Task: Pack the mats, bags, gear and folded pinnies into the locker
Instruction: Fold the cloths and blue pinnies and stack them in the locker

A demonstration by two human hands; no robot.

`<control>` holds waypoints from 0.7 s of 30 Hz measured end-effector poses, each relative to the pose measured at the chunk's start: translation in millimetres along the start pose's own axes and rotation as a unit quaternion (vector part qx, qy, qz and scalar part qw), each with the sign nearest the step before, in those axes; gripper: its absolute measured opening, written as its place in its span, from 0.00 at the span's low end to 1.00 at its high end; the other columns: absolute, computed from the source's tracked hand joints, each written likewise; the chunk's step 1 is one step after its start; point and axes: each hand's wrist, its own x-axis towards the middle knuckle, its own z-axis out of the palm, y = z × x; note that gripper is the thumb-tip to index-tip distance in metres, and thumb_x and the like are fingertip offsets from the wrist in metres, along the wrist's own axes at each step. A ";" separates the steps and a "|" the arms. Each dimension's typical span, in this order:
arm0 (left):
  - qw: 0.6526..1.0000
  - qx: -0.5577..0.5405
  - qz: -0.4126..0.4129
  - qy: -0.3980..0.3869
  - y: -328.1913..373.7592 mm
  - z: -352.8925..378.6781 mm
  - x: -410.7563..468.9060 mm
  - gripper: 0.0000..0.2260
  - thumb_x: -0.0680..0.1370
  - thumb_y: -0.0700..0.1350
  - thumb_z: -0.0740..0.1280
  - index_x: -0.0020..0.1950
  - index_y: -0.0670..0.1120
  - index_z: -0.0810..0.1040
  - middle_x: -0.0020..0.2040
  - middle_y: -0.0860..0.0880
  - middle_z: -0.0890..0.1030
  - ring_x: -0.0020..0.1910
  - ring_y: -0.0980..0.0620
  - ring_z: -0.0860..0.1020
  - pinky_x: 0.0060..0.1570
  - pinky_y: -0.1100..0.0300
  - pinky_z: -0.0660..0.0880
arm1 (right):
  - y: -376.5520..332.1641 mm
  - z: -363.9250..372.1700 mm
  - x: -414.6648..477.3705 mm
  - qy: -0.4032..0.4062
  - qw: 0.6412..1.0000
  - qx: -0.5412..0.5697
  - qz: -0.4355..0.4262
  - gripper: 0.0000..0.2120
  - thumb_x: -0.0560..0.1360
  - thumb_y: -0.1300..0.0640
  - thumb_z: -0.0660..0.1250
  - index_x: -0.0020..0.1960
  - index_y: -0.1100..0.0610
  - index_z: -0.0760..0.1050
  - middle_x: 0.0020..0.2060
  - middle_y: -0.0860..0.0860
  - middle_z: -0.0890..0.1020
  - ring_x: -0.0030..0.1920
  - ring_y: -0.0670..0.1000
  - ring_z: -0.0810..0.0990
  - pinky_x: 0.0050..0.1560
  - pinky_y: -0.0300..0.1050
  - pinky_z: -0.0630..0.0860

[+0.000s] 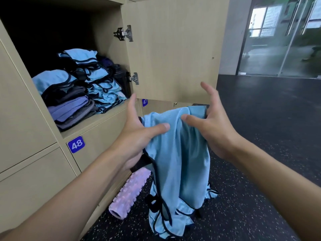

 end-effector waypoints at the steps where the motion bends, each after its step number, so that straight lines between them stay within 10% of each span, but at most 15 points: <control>1: 1.000 0.001 -0.006 -0.008 -0.2 1.1 -0.5 0.50 0.72 0.29 0.73 0.76 0.70 0.52 0.63 0.42 0.80 0.54 0.46 0.84 0.55 0.48 0.81 | -2.2 -2.0 -0.5 0.005 1.000 0.021 0.001 0.39 0.70 0.60 0.75 0.70 0.33 0.59 0.45 0.65 0.76 0.44 0.56 0.78 0.55 0.62 0.80; 8: 0.999 -0.032 0.029 0.025 7.0 0.7 3.8 0.48 0.73 0.31 0.73 0.76 0.69 0.53 0.63 0.46 0.77 0.56 0.45 0.83 0.57 0.47 0.80 | 0.3 0.2 -4.0 -0.073 0.996 0.031 0.044 0.49 0.66 0.64 0.78 0.74 0.34 0.57 0.66 0.58 0.74 0.54 0.55 0.83 0.53 0.55 0.82; 17: 0.997 -0.068 -0.020 0.012 6.8 -2.6 6.9 0.47 0.72 0.27 0.70 0.78 0.65 0.54 0.62 0.37 0.80 0.51 0.44 0.84 0.45 0.53 0.83 | -1.1 -4.3 1.6 0.052 0.998 0.045 -0.002 0.40 0.72 0.66 0.73 0.71 0.36 0.59 0.63 0.54 0.72 0.51 0.51 0.82 0.54 0.55 0.82; 21: 0.998 -0.012 -0.049 -0.045 11.8 -7.0 4.9 0.46 0.73 0.29 0.71 0.77 0.66 0.55 0.61 0.39 0.80 0.49 0.47 0.85 0.40 0.57 0.82 | 1.2 -5.6 4.1 0.076 0.997 -0.001 -0.005 0.39 0.72 0.63 0.74 0.72 0.38 0.58 0.65 0.44 0.66 0.67 0.50 0.72 0.66 0.53 0.74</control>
